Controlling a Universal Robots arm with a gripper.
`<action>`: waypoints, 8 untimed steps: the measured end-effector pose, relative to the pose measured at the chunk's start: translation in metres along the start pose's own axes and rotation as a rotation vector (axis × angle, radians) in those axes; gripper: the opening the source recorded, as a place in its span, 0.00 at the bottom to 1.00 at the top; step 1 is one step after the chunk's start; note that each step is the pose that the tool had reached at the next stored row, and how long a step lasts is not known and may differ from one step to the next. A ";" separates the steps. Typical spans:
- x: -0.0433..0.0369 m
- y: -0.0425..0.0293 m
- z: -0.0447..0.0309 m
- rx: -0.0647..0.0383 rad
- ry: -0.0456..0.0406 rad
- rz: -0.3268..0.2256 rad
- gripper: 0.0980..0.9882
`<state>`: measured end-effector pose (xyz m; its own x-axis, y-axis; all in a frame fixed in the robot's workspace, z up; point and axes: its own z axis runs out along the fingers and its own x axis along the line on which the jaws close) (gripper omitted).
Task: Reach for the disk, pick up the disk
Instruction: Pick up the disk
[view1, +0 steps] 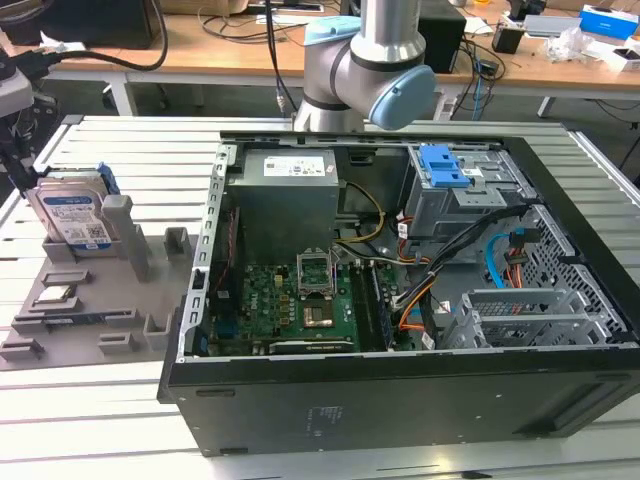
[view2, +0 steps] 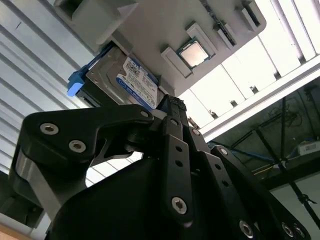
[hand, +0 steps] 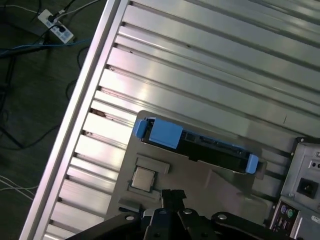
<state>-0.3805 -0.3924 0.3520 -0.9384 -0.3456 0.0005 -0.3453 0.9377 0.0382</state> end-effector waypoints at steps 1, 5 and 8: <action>0.0000 0.0000 0.0000 0.000 0.0006 -0.018 0.01; 0.0000 0.0000 0.0000 0.000 0.0021 -0.058 0.01; 0.0000 0.0000 0.0000 0.000 0.0038 -0.098 0.01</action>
<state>-0.3805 -0.3924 0.3520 -0.8998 -0.4362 0.0005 -0.4359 0.8992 0.0382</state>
